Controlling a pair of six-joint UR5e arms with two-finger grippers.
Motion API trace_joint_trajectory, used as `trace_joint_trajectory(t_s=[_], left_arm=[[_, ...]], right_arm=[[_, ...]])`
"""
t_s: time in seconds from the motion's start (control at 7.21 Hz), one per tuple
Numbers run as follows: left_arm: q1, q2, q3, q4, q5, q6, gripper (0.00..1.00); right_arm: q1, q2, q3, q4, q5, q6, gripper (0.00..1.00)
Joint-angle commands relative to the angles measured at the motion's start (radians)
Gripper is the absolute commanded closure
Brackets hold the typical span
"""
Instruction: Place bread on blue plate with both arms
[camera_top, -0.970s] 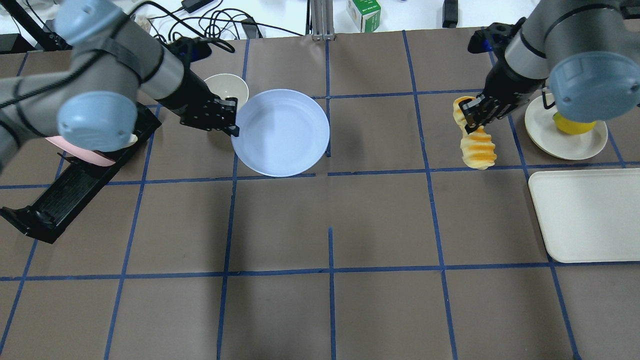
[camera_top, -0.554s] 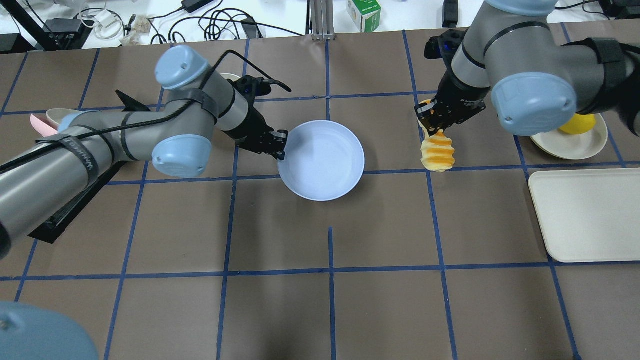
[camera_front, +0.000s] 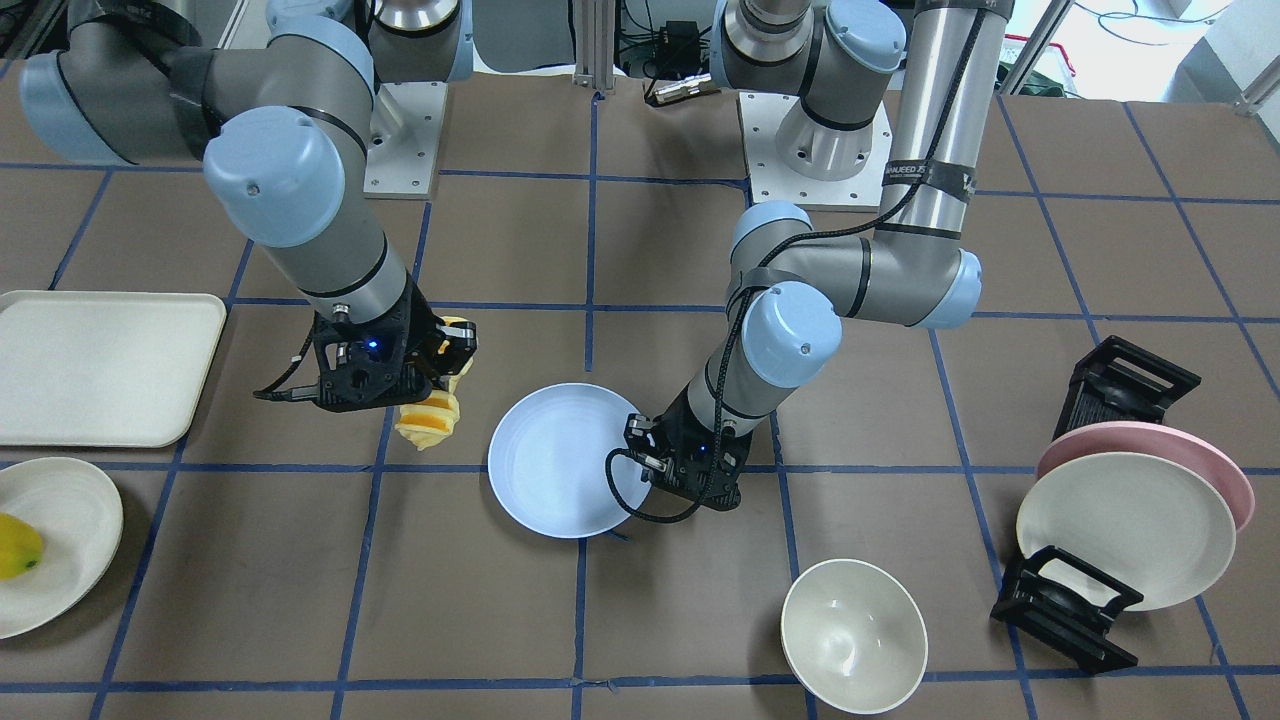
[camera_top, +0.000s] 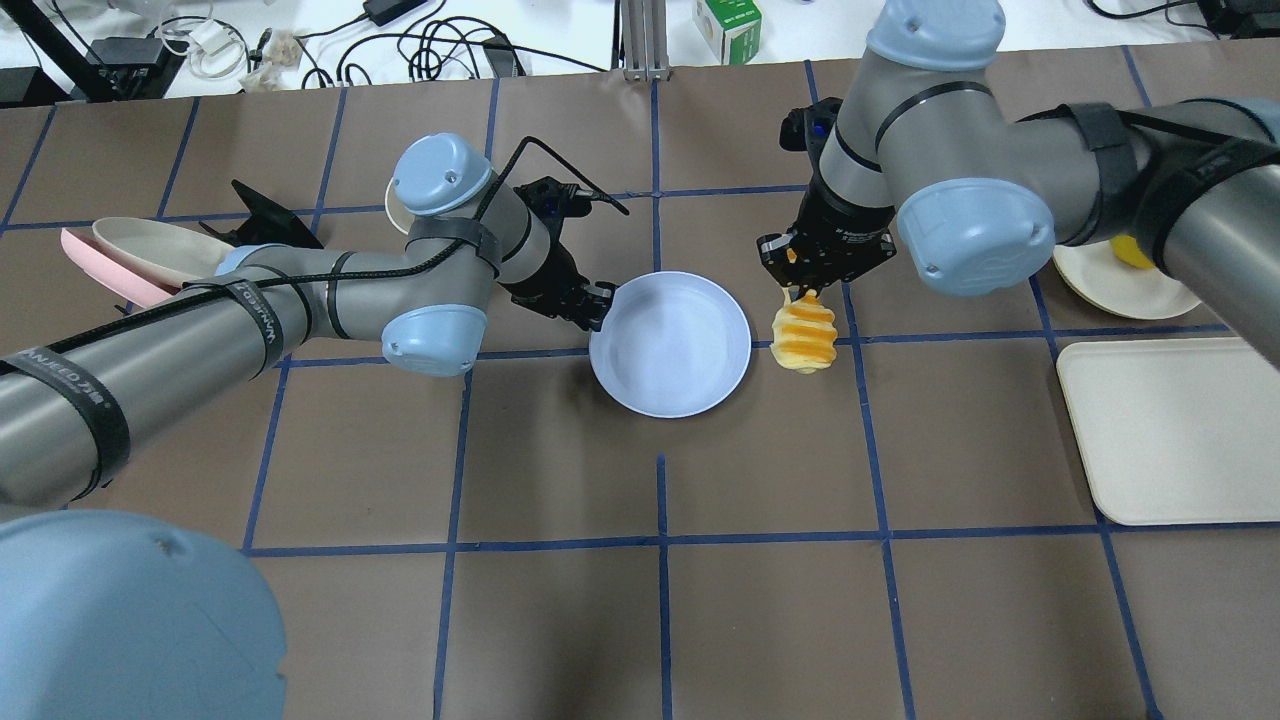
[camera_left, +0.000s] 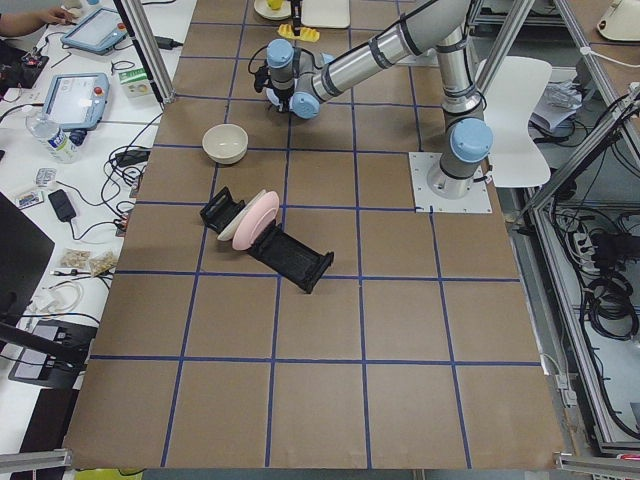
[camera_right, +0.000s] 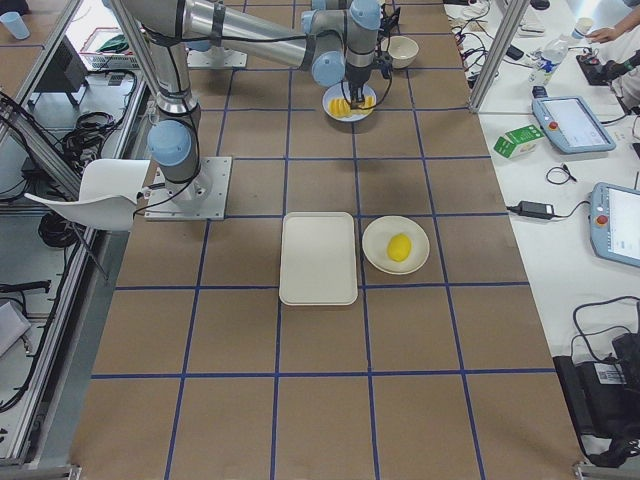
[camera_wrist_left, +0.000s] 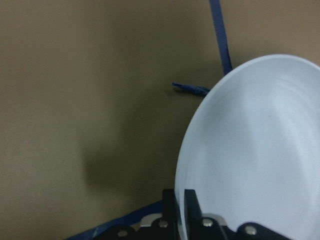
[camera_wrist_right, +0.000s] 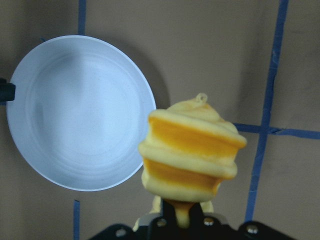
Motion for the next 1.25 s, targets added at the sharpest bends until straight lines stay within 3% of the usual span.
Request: trace_joint_trajectory(t_s=[0.0,0.14,0.55,0.69,0.83,0.97,1.11], left_arm=[[0.006,0.029,0.018,0.031,0.016,0.061,0.0],[0.023,0.074,0.047,-0.063,0.016,0.069,0.0],[0.139,0.279,0.254,-0.72,0.051,0.098,0.0],[0.152,0.342,0.314,-0.863,0.14,0.088,0.0],[0.149,0.402,0.328,-0.897,0.233,0.018,0.0],[0.149,0.425,0.322,-0.897,0.237,-0.071,0.0],[0.152,0.431,0.321,-0.9,0.239,-0.074,0.0]], right_arm=[[0.078,0.057,0.001,-0.061,0.024,0.152,1.0],[0.11,0.087,-0.002,-0.07,0.026,0.216,1.0],[0.146,0.192,0.004,-0.266,0.059,0.246,0.94],[0.149,0.207,0.01,-0.27,0.091,0.315,0.8],[0.151,0.212,0.015,-0.268,0.09,0.332,0.09],[0.151,0.215,0.032,-0.27,0.09,0.332,0.0],[0.149,0.207,0.023,-0.293,0.092,0.331,0.0]])
